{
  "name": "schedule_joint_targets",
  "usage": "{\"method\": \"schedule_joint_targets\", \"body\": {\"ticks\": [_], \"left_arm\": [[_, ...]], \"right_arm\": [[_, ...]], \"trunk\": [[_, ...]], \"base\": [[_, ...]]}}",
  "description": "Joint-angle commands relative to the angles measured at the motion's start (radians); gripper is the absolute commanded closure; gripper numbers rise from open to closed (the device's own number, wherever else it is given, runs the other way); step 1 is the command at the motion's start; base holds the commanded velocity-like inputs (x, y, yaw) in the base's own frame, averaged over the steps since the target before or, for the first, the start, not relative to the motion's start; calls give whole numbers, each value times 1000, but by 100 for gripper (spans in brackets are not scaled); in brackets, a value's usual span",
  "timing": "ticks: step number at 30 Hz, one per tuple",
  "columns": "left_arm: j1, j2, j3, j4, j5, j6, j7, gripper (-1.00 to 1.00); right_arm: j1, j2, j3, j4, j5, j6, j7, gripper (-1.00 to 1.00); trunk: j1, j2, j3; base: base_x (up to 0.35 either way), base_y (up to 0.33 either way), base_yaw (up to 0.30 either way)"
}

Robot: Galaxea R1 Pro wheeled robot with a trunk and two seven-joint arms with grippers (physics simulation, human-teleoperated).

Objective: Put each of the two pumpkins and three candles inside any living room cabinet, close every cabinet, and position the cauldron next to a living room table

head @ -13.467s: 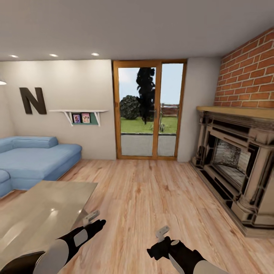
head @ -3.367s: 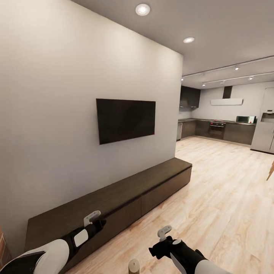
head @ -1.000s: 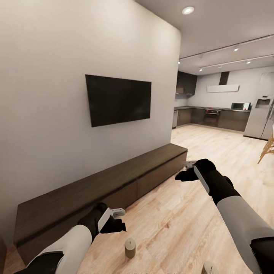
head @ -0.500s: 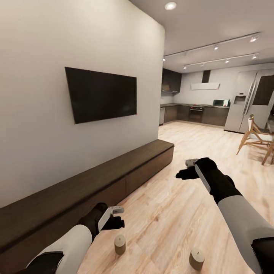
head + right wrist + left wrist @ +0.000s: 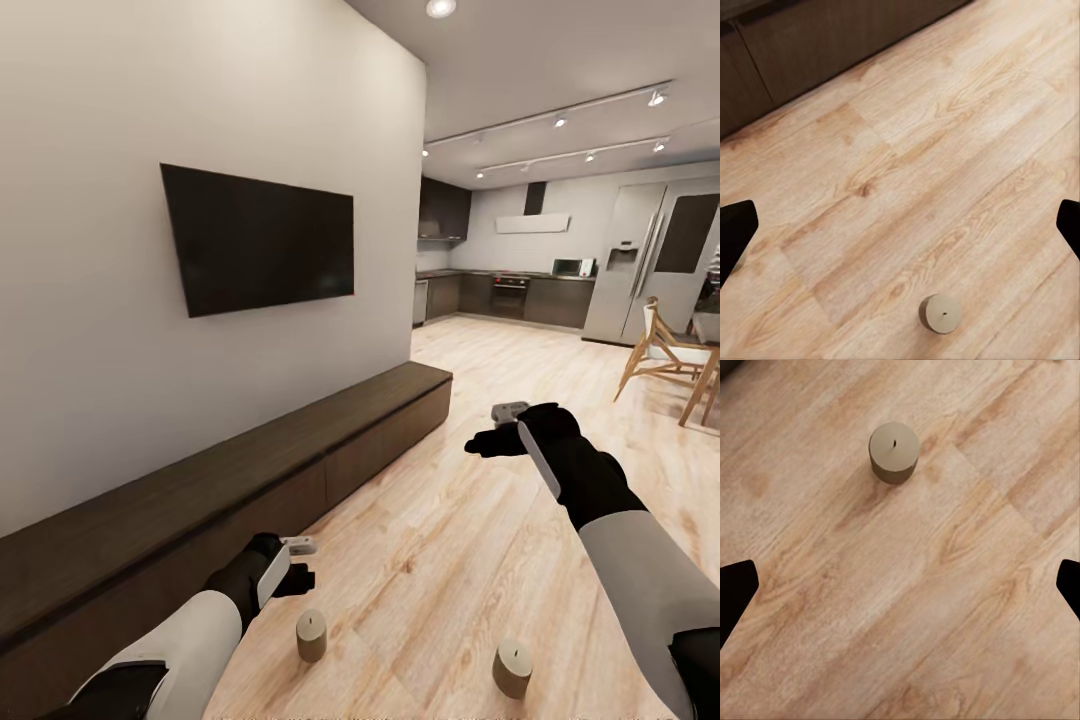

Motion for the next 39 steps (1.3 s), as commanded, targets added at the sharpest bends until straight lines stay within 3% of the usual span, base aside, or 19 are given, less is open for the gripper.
{"method": "schedule_joint_targets", "body": {"ticks": [1,28,39], "left_arm": [[0,-1,8,-2,5,3,8,-100],[0,-1,4,-2,5,4,17,-100],[0,-1,4,-2,6,8,14,-100]], "right_arm": [[-1,-2,3,-2,-7,4,-4,-100],[-2,-4,8,-5,-5,4,-3,-100],[-2,-40,9,-50,-6,4,-1,-100]], "trunk": [[4,-8,-4],[107,-197,-89],[150,-274,-123]], "base": [[0,0,0],[0,0,0],[0,0,0]]}}
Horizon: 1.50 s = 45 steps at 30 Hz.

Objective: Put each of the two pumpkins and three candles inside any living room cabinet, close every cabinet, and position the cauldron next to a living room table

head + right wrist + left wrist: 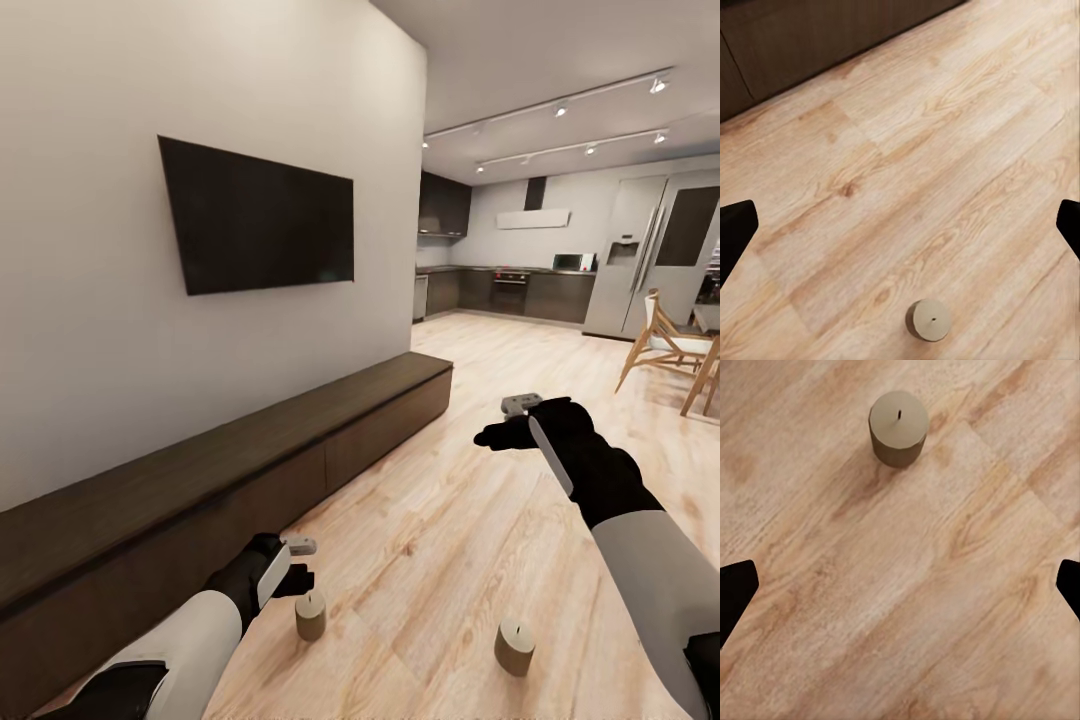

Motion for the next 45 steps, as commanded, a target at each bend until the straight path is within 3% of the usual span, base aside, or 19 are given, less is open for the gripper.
{"method": "schedule_joint_targets", "body": {"ticks": [1,7,13,17,18,23,26,37,45], "left_arm": [[0,-1,8,-2,4,4,5,-100],[0,-1,8,-2,4,9,0,-100],[0,-1,7,-5,6,15,-6,-100],[-9,-1,7,-20,6,82,-6,-100],[-55,-1,7,-37,6,142,-4,-100],[-117,-1,7,-43,6,179,-3,-100],[-168,-1,7,-43,7,243,-3,-100],[-189,-1,8,-43,7,262,-1,-100],[-189,-1,8,-42,6,263,3,-100]], "right_arm": [[-1,-6,3,-2,-9,4,-4,-100],[-1,-15,3,-15,-2,4,-4,-100],[-1,-16,3,-39,44,4,-3,-100],[-1,-16,3,-44,58,4,-3,-100],[-1,-16,3,-44,60,4,-2,-100],[-1,-15,3,-45,61,4,-1,-100],[-1,-15,3,-45,61,4,0,-100],[-1,-15,3,-45,57,4,0,-100],[-1,-20,-2,-45,58,4,0,-100]], "trunk": [[4,-8,-4],[27,-50,-23],[50,-92,-42],[65,-120,-54],[69,-127,-58],[88,-162,-73],[100,-183,-83],[142,-260,-117],[166,-302,-137]], "base": [[0,0,0],[0,0,0],[0,0,0],[0,0,0],[0,0,0],[0,0,0],[0,0,0],[0,0,-9],[0,0,-199]]}}
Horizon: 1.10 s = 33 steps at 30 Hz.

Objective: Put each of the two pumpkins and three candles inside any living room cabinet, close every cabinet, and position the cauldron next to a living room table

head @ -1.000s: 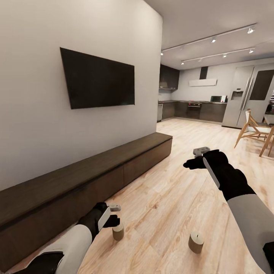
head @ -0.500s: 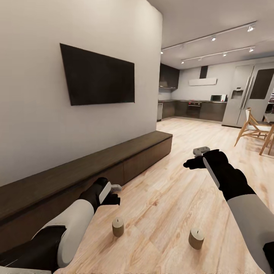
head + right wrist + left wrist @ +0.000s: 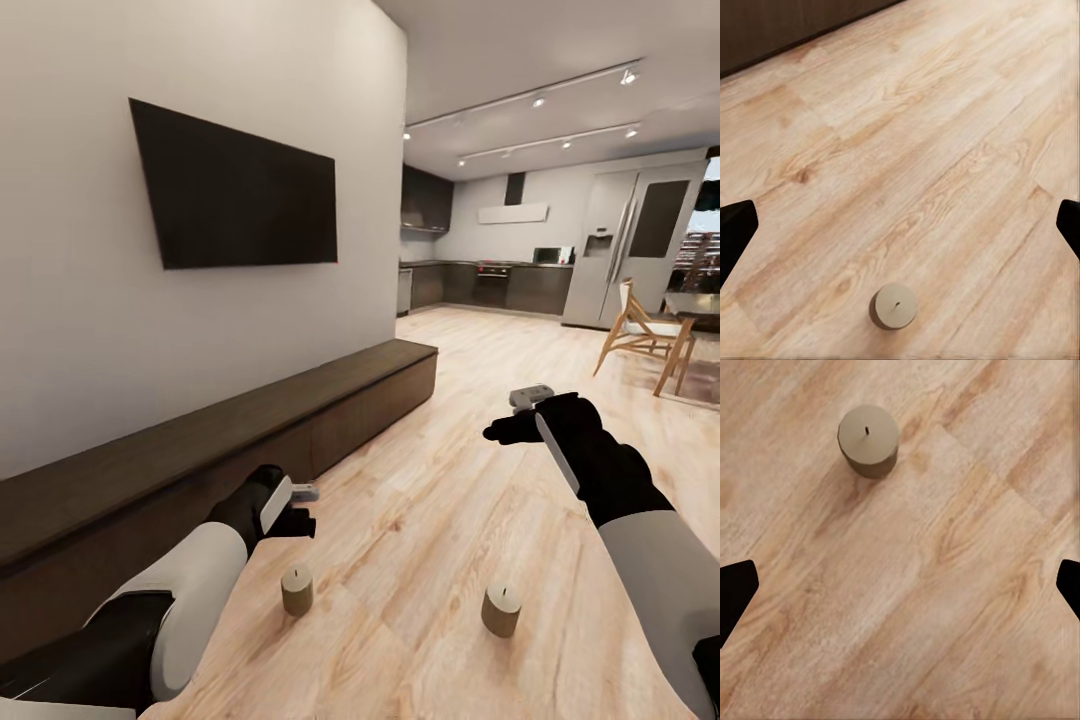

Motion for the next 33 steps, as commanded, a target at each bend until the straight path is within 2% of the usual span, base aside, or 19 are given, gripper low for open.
{"method": "schedule_joint_targets", "body": {"ticks": [1,7,16,20,22,26,30,33], "left_arm": [[0,-1,8,-1,4,4,7,-100],[0,-1,8,-1,3,3,8,-100],[0,-1,9,3,3,-2,11,-100],[0,-1,10,38,4,-43,12,-100],[0,-1,10,113,4,-134,12,-100],[0,-1,11,148,3,-182,14,-100],[0,-1,11,161,3,-197,91,-100],[0,-1,11,164,3,-200,123,-100]], "right_arm": [[-1,-1,2,-1,-1,4,0,-100],[-1,-3,1,-1,-2,4,1,-100],[-2,-4,1,-2,-2,4,1,-100],[-1,-5,1,-3,-1,4,1,-100],[-1,-9,1,-3,0,4,0,-100],[-1,-11,1,-4,-1,4,0,-100],[-2,-11,0,-4,0,4,0,-100],[-2,-11,0,-4,0,4,0,-100]], "trunk": [[0,-1,-4],[3,-2,-26],[3,-2,-26],[3,-2,-26],[3,-2,-26],[3,-2,-26],[3,-2,-26],[3,-2,-26]], "base": [[0,0,-186],[0,0,-65],[0,0,-7],[122,0,0],[278,0,0],[273,0,0],[83,0,0],[25,0,0]]}}
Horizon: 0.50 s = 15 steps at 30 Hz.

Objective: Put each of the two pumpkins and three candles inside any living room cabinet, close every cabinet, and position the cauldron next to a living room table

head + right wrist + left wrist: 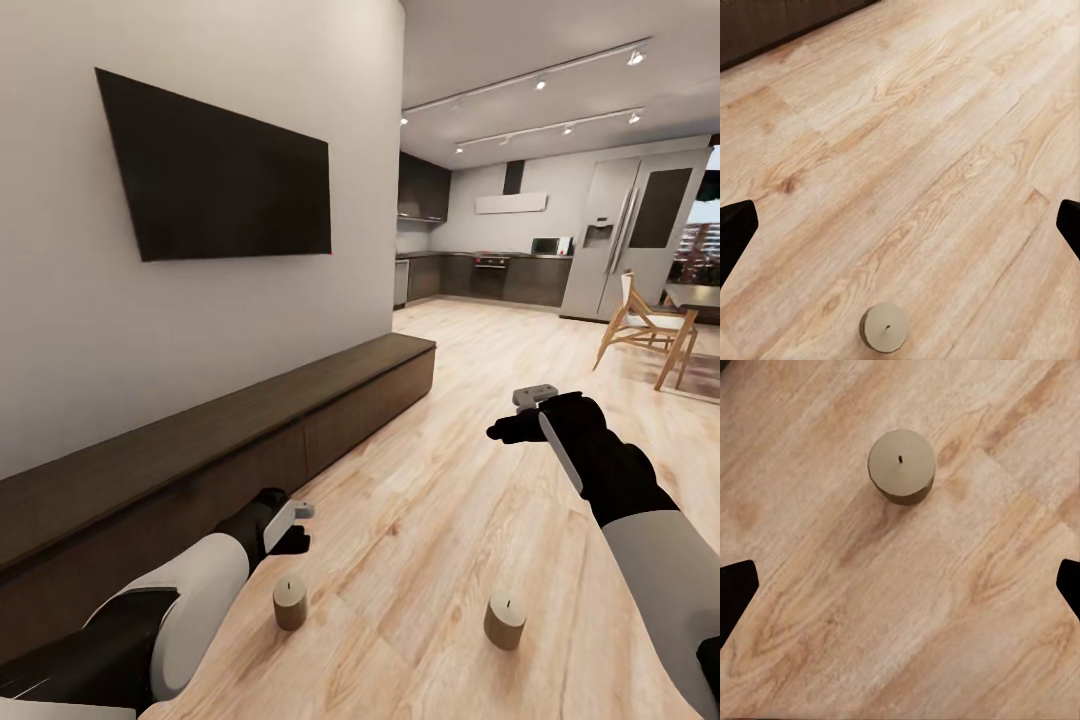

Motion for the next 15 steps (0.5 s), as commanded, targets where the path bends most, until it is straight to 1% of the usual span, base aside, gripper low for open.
{"method": "schedule_joint_targets", "body": {"ticks": [1,5,7,11,13,15], "left_arm": [[0,-1,8,-1,4,2,16,-100],[0,-1,9,7,5,1,26,-100],[0,-1,9,14,5,1,29,-100],[0,-1,10,20,8,1,32,-100],[0,-1,10,21,15,1,31,-100],[0,-1,10,21,30,2,27,-100]], "right_arm": [[-1,-1,2,-1,-1,4,0,-100],[-1,-1,3,-1,-1,4,0,-100],[-1,-1,3,-1,-1,4,0,-100],[-1,-1,2,-1,-1,4,0,-100],[-1,-1,3,-2,-1,4,0,-100],[-1,-1,3,-2,0,4,0,-100]], "trunk": [[0,0,-1],[0,0,-1],[0,0,-1],[0,0,-1],[0,0,-1],[0,0,-1]], "base": [[11,0,0],[38,0,0],[186,0,0],[277,0,0],[220,0,0],[113,0,0]]}}
